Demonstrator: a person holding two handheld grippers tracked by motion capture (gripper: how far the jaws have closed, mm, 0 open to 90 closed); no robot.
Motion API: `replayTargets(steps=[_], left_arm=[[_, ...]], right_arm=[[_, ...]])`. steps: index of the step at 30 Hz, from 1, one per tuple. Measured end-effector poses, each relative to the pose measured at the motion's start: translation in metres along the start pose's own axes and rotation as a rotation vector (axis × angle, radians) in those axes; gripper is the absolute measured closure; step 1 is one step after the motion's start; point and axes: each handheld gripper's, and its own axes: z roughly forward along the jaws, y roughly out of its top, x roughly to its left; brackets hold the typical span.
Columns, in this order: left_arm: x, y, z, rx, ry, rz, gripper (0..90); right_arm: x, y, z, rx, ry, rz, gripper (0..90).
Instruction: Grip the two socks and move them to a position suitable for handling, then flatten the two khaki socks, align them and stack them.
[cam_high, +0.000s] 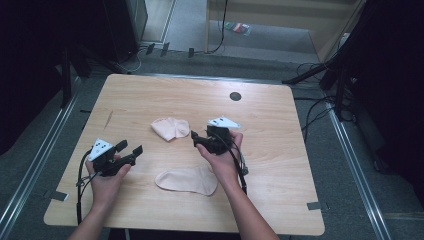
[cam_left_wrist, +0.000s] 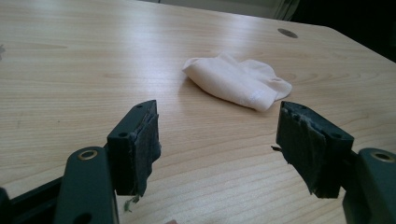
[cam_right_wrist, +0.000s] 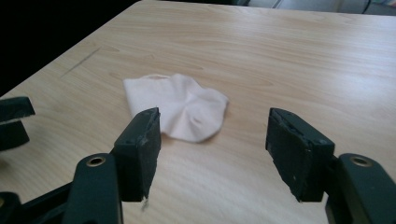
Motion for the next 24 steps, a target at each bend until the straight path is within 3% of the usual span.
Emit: replayTargets(steps=[6,7,15,21,24], left_arm=[[-0.001,-0.001,0.001,-0.004,-0.002,-0.001,29.5],[0.0,-0.001,0.001,-0.005,-0.003,-0.005,29.4],[0.0,-0.001,0.002,-0.004,-0.007,-0.005,29.7],[-0.001,-0.001,0.003,-0.002,-0.005,-0.001,29.8],[-0.002,-0.001,0.003,0.001,-0.004,0.002,29.8]], right_arm=[[0.007,0.017,0.031,0.02,-0.002,-0.034,35.0],[0.01,0.02,0.046,0.055,0.021,-0.043,34.9],[0.016,0.02,0.092,0.138,0.032,-0.048,32.0],[0.014,0.017,0.112,0.173,0.018,-0.027,30.3],[0.015,0.014,0.122,0.209,0.011,-0.046,28.9]])
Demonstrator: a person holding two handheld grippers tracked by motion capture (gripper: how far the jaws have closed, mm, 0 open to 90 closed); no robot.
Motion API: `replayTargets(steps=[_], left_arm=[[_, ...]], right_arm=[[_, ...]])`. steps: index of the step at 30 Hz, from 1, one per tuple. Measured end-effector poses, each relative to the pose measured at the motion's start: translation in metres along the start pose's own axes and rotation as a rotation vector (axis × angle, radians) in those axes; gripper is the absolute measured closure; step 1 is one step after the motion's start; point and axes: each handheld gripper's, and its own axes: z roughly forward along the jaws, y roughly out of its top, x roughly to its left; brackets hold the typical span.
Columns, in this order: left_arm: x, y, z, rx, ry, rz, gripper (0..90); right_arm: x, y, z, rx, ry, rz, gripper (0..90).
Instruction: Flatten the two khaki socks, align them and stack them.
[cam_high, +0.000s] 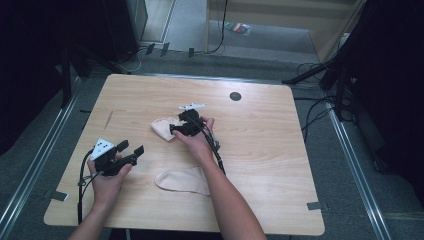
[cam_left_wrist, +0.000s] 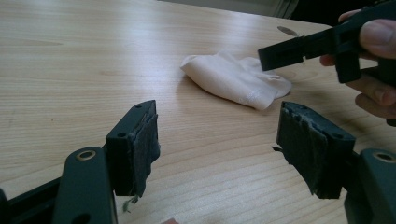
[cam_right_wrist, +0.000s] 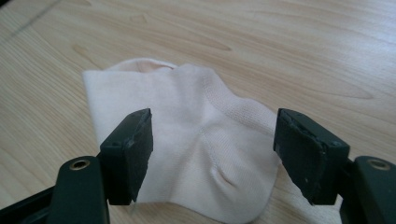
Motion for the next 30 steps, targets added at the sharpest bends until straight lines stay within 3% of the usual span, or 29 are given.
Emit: replayTargets(steps=[7,9,12,13,14,15,16,20,22,26,27,30], left_arm=[[0.0,0.0,0.001,0.006,0.003,0.003,30.4],[0.0,0.0,0.001,0.006,0.003,0.004,30.5],[0.0,0.0,0.001,0.008,0.006,0.003,30.6],[0.0,0.0,0.001,0.008,0.006,0.003,30.7],[0.0,0.0,0.001,0.009,0.007,0.005,30.7],[-0.001,0.0,0.001,0.01,0.009,0.007,30.7],[-0.001,0.0,0.001,0.01,0.009,0.007,30.8],[-0.001,0.0,0.001,0.01,0.008,0.005,30.8],[0.0,0.0,0.001,0.009,0.011,0.006,30.8],[-0.001,0.0,0.001,0.006,0.011,0.007,30.8],[-0.001,0.0,0.001,0.002,0.014,0.009,30.8],[-0.001,0.0,0.001,-0.003,0.011,0.015,30.8]], right_arm=[[0.011,-0.004,0.016,0.03,-0.028,-0.042,30.0],[0.012,-0.005,0.017,0.025,-0.052,-0.054,35.3],[0.013,-0.006,0.015,0.026,-0.119,-0.081,54.3],[0.013,-0.006,0.015,0.026,-0.119,-0.081,54.3],[0.013,-0.006,0.014,0.027,-0.128,-0.089,60.3],[0.011,-0.007,0.011,0.029,-0.132,-0.076,76.2],[0.01,-0.007,0.01,0.032,-0.135,-0.068,82.2],[0.005,-0.007,0.003,0.033,-0.106,-0.033,87.7],[0.004,-0.006,-0.01,0.0,-0.073,-0.002,88.2],[0.009,-0.001,-0.027,-0.036,-0.04,0.039,88.2],[0.016,0.004,-0.04,-0.068,-0.026,0.044,88.2],[0.028,0.009,-0.056,-0.102,-0.002,0.049,88.2]])
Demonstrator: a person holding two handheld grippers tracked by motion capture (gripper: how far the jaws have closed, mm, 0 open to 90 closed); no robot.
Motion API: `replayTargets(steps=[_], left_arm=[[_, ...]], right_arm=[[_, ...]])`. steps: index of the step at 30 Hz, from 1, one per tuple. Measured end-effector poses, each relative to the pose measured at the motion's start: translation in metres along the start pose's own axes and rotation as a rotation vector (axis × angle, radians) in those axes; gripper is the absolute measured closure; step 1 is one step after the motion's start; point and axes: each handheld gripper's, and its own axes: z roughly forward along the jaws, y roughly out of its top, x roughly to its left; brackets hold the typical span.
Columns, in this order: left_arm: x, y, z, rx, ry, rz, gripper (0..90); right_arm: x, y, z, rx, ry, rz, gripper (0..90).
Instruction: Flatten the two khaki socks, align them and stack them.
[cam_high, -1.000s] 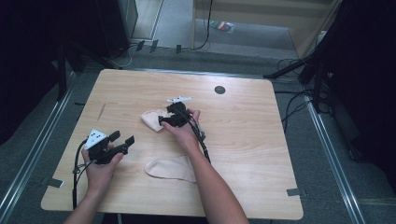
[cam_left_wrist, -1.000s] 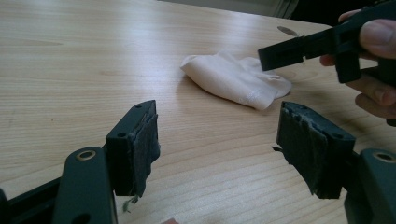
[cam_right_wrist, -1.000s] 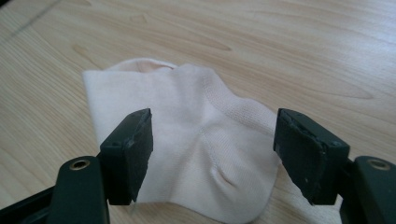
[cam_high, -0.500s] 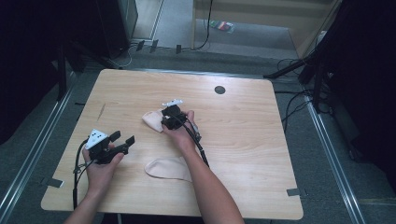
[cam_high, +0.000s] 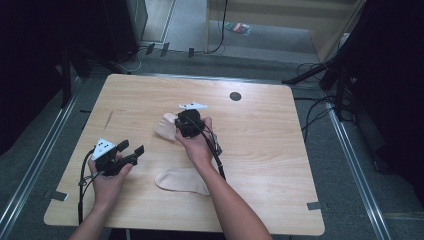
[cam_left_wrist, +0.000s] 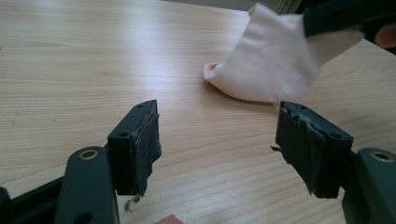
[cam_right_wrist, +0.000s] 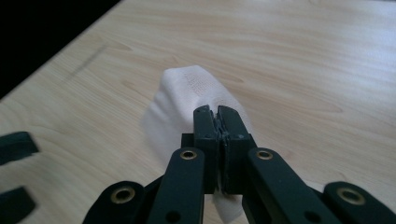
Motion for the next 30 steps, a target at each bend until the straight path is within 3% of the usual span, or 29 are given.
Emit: replayTargets(steps=[4,7,8,10,12,17,18,19,21,25,27,30], left_arm=[[0.0,0.0,-0.002,-0.022,-0.004,0.004,31.0],[0.0,0.0,-0.003,-0.031,-0.004,0.0,31.0],[0.0,0.0,-0.003,-0.032,-0.004,-0.003,31.1],[0.001,0.0,-0.003,-0.033,-0.005,-0.005,31.1],[0.001,0.0,-0.004,-0.032,-0.009,-0.011,31.3],[0.001,0.0,-0.003,-0.03,-0.005,-0.012,31.4],[0.001,0.0,-0.003,-0.03,-0.005,-0.012,31.4],[0.001,0.0,-0.003,-0.029,-0.005,-0.009,31.4],[0.0,0.0,-0.003,-0.026,-0.005,-0.003,31.5],[0.0,0.0,-0.003,-0.024,-0.002,-0.003,31.5],[0.0,0.0,-0.002,-0.024,-0.002,-0.003,31.6],[0.0,0.0,-0.002,-0.023,-0.002,-0.002,31.6]], right_arm=[[0.018,0.008,-0.019,-0.055,0.06,0.009,88.1],[0.023,0.011,-0.035,-0.099,0.148,0.105,88.1],[0.022,0.01,-0.04,-0.107,0.164,0.137,88.1],[0.02,0.008,-0.043,-0.116,0.167,0.151,88.1],[0.004,-0.007,-0.048,-0.123,0.115,0.173,88.1],[-0.047,-0.05,-0.043,-0.056,-0.001,0.332,88.1],[-0.047,-0.05,-0.043,-0.056,-0.001,0.332,88.1],[-0.067,-0.064,-0.045,-0.064,-0.076,0.362,88.1],[-0.08,-0.071,-0.047,-0.065,-0.103,0.407,88.1],[-0.101,-0.083,-0.054,-0.068,-0.165,0.429,86.9],[-0.108,-0.086,-0.055,-0.042,-0.182,0.433,80.3],[-0.117,-0.088,-0.058,-0.047,-0.271,0.419,58.9]])
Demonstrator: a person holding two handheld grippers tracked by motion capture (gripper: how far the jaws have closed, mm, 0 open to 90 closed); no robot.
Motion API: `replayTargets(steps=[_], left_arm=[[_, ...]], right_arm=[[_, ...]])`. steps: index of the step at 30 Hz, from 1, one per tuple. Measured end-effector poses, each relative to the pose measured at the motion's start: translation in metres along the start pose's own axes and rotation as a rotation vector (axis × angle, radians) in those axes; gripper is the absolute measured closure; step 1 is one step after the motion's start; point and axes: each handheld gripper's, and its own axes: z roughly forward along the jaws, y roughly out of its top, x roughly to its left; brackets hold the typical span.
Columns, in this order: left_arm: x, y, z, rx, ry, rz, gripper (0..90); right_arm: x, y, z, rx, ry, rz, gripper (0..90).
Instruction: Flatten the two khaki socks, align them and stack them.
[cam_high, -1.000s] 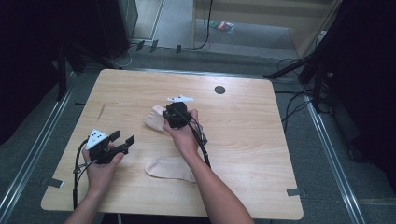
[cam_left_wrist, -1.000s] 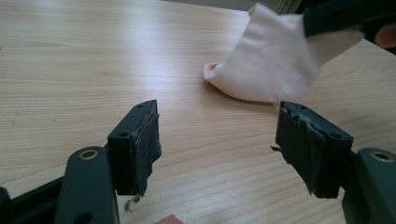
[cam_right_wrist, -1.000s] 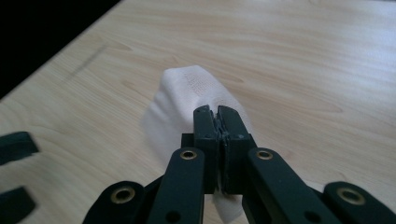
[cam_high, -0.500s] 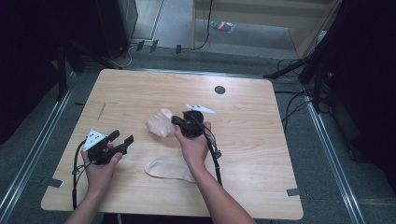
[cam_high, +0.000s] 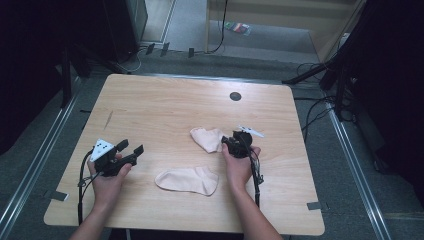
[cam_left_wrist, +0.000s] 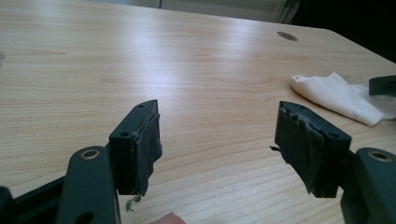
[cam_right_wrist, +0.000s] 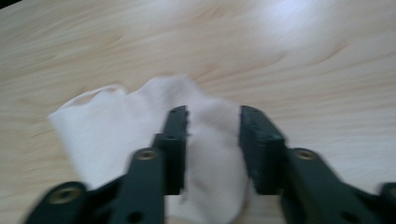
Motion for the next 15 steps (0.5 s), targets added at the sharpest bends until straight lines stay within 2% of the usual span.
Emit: replayTargets(steps=[1,2,3,4,5,6,7,10,13,15], left_arm=[[0.0,0.0,0.0,0.001,0.0,0.001,31.5],[0.0,0.0,0.0,0.001,0.0,0.001,31.5],[0.0,0.0,0.0,0.0,0.001,-0.001,31.5],[0.0,0.0,0.0,0.0,0.0,-0.002,31.6],[0.0,0.0,0.0,0.0,0.001,-0.002,31.5],[0.0,0.0,0.0,0.0,0.0,-0.002,31.5],[0.0,0.0,0.0,0.0,0.0,-0.002,31.5],[0.0,0.0,0.0,0.0,-0.002,-0.004,31.6],[0.001,0.0,0.0,-0.002,-0.002,-0.003,31.7],[0.001,0.0,0.0,0.0,-0.004,-0.004,31.7]], right_arm=[[-0.002,0.002,-0.002,-0.035,-0.018,-0.026,55.0],[-0.002,0.002,-0.002,-0.035,-0.018,-0.026,55.0],[-0.003,0.006,-0.006,-0.085,0.008,-0.072,49.9],[-0.003,0.007,-0.006,-0.105,-0.001,-0.113,49.8],[-0.003,0.008,-0.006,-0.129,-0.035,-0.174,50.3],[-0.004,0.01,-0.004,-0.118,-0.076,-0.216,51.2],[-0.007,0.012,-0.001,-0.093,-0.088,-0.242,51.7],[-0.015,0.018,0.004,-0.073,-0.038,-0.232,51.5],[-0.013,0.021,0.006,-0.068,0.025,-0.275,48.4],[-0.011,0.02,0.009,-0.048,0.034,-0.294,44.5]])
